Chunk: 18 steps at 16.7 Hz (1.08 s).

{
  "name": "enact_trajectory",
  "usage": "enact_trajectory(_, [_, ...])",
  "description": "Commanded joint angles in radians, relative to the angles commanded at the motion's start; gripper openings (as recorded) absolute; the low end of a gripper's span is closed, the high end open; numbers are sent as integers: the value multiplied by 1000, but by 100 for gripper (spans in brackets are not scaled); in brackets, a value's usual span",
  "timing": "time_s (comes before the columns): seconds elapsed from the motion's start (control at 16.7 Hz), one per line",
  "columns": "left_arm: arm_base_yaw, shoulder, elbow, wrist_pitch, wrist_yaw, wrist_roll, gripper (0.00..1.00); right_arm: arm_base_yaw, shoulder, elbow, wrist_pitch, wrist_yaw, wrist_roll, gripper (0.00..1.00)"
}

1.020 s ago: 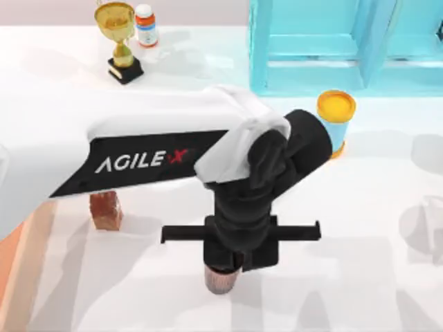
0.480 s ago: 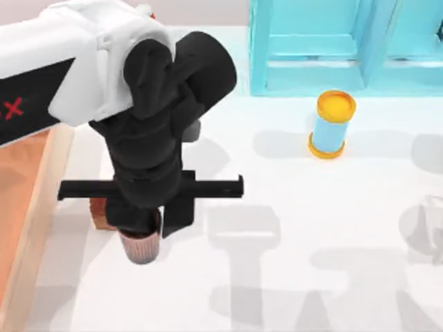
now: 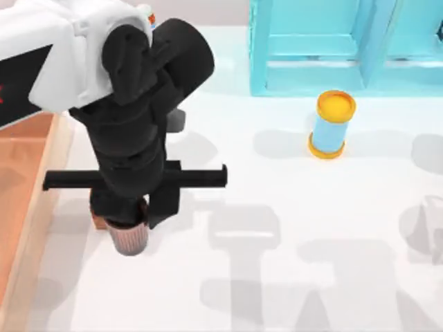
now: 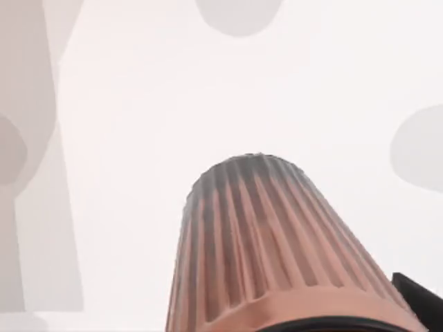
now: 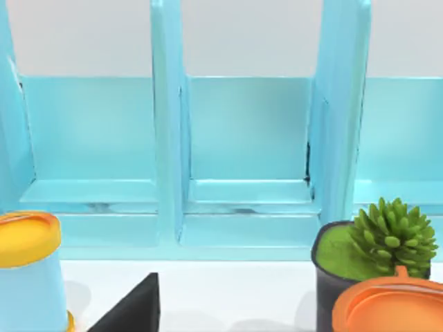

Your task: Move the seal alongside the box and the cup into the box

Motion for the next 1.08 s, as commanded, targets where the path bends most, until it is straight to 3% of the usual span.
enact_trajectory(0.42, [371,-60,-86,-17,30,366,0,0,0,0,0,0,0,100])
enact_trajectory(0.72, [568,-109,-144,-29,32,586,0,0,0,0,0,0,0,100])
enact_trajectory(1.08, [942,-178,-225,-22,38,953,0,0,0,0,0,0,0,100])
